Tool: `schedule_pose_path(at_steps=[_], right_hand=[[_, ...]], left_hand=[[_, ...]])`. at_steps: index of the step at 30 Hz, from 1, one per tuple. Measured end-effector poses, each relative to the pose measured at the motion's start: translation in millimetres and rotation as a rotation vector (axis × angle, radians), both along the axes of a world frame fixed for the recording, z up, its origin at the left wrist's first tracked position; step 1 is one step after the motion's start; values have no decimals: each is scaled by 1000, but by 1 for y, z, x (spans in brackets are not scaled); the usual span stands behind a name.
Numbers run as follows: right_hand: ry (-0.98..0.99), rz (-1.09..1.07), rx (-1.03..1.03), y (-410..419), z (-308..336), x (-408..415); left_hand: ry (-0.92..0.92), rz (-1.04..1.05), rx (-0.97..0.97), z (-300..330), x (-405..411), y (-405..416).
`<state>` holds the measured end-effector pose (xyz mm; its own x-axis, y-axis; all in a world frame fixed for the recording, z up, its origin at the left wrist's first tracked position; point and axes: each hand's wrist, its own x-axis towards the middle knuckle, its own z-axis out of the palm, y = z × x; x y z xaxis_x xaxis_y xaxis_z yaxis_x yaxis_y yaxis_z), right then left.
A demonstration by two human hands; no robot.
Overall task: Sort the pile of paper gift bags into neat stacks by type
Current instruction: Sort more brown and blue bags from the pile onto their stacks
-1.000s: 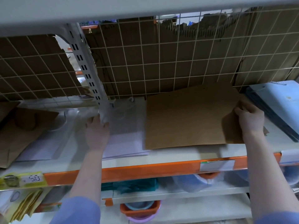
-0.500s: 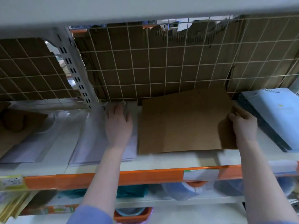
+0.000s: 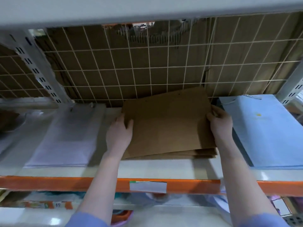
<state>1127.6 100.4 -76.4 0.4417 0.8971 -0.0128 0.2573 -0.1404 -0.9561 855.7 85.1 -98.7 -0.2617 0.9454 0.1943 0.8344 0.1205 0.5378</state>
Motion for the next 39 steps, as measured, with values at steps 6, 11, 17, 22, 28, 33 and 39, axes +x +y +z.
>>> schedule_pose_path(at_steps=[6,11,17,22,28,33,39], right_hand=[[-168,-26,-76,4,-14,6],[-332,-42,-96,-3,-22,1],[-475,-43,-67,-9,-26,-9],[-453,-22,-87,-12,-31,-10],[-665,-31,-108,-13,-29,-11],[-860,-26,46,-26,-26,-32],[-917,151,106,-45,-25,-92]], left_hand=[[66,78,-95,-12,9,8],[28,114,-110,-15,13,9],[-1,126,-128,-10,11,5],[28,128,-136,-11,12,11],[152,132,-118,-6,18,11],[245,131,-24,4,18,-8],[336,140,-29,7,-7,-41]])
